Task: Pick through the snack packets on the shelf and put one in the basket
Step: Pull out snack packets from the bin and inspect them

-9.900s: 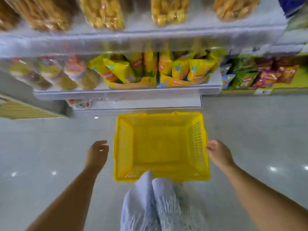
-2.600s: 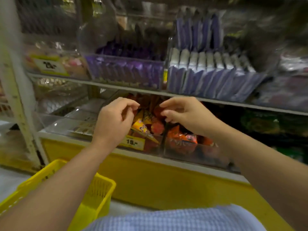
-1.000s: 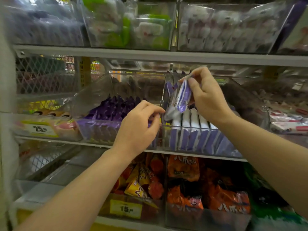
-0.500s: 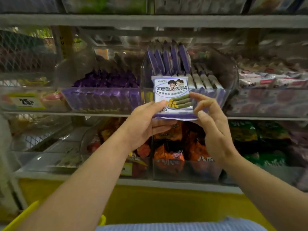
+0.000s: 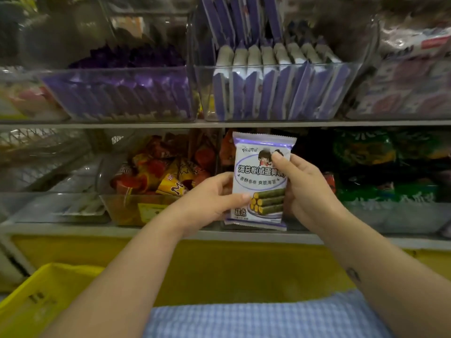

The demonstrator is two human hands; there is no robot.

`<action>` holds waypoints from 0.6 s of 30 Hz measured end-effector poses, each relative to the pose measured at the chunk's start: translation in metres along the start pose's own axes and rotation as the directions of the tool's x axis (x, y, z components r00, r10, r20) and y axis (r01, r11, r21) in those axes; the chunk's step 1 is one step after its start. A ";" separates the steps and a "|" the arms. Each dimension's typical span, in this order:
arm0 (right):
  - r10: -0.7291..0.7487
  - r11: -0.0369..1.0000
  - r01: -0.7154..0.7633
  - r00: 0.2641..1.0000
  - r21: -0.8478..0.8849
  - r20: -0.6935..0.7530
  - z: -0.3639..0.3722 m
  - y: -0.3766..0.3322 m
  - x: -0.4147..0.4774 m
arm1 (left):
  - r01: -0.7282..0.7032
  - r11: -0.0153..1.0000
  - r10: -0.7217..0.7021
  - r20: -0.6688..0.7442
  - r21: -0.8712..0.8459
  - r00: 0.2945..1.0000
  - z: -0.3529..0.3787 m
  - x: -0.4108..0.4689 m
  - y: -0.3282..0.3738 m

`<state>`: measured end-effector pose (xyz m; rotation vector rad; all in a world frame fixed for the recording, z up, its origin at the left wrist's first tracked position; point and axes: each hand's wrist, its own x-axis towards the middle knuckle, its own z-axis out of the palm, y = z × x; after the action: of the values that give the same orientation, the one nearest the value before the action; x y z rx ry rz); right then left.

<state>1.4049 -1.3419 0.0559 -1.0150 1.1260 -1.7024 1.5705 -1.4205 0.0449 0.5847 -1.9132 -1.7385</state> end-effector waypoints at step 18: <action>0.042 0.997 -0.041 0.999 -0.058 0.021 -0.009 0.013 0.003 | -0.105 0.965 0.016 -0.347 -0.241 0.938 0.009 0.014 -0.008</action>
<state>1.3981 -1.3450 0.0416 -1.0362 1.1801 -1.6306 1.5537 -1.4222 0.0371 0.6714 -1.4270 -1.6815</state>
